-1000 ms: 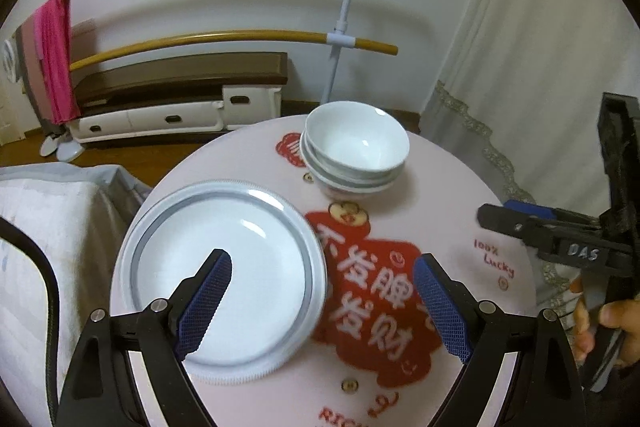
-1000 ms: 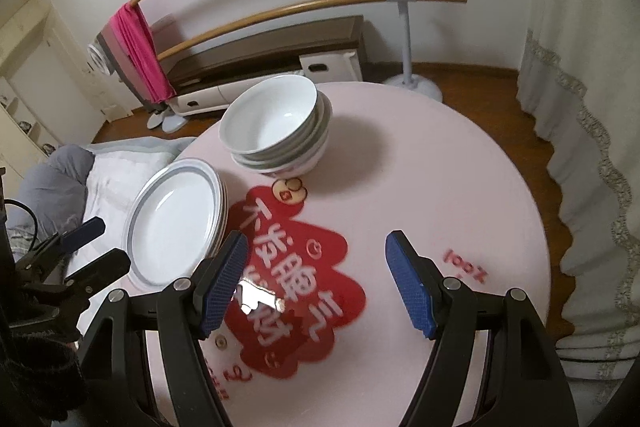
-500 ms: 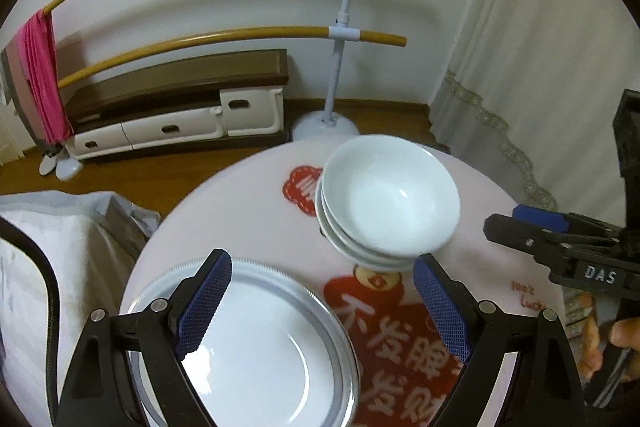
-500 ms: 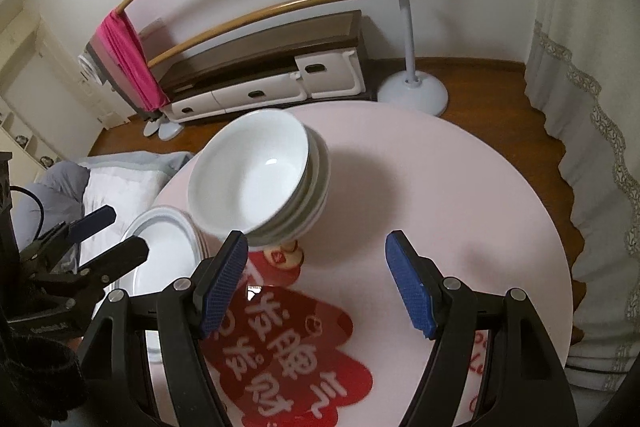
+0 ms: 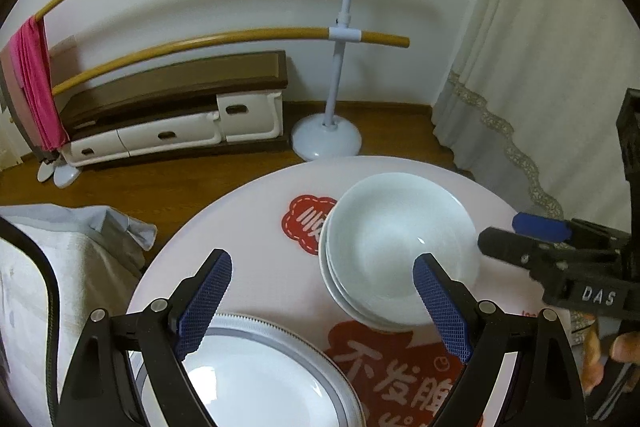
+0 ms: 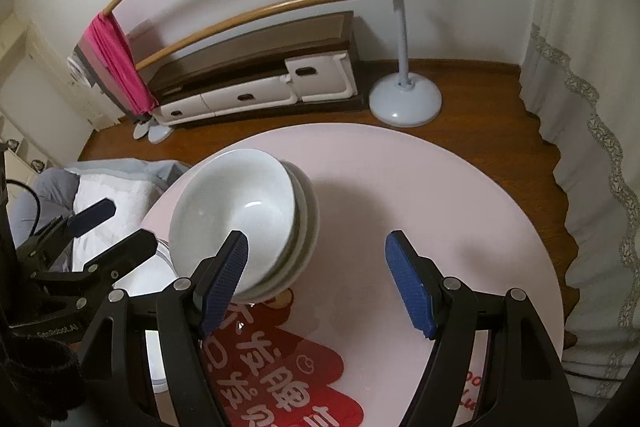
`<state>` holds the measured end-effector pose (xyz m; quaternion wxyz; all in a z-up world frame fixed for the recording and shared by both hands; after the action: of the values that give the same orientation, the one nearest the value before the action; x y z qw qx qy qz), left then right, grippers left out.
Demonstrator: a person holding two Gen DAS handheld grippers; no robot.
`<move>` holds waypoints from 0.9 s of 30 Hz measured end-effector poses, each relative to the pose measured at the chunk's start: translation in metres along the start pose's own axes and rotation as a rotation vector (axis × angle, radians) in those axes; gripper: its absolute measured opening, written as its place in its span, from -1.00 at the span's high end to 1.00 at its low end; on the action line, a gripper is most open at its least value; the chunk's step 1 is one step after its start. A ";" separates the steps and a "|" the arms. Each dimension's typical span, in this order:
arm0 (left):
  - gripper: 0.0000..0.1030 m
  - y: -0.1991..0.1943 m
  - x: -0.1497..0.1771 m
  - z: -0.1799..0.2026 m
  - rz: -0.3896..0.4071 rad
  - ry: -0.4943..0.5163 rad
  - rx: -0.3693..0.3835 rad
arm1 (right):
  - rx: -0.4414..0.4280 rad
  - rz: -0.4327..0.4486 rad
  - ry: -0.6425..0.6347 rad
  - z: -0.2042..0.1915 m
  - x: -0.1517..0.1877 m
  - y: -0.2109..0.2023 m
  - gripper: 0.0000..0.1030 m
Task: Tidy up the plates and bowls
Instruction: 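Close both grippers on the rim of the bowl stack, then lift the bowl stack with both grippers and carry it toward the plate stack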
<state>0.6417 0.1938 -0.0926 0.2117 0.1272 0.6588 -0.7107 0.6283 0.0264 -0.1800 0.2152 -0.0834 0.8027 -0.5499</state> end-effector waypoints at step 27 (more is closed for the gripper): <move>-0.25 0.062 -0.033 -0.027 -0.146 -0.096 0.104 | -0.043 -0.243 0.046 -0.004 -0.013 0.064 0.01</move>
<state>0.6973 0.2223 -0.1344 0.1838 0.0555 0.6177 -0.7626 0.6451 0.0593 -0.2343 0.1268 -0.1720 0.8031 -0.5562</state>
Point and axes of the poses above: each gripper's, at about its wrist camera, not at the fingertips, and y roughly the way its jaws point, z to its right, x to its underside, the point moved 2 cm from there along y, roughly the way its jaws point, and after that the axes turned 9 degrees about -z, right-handed, at the moved point
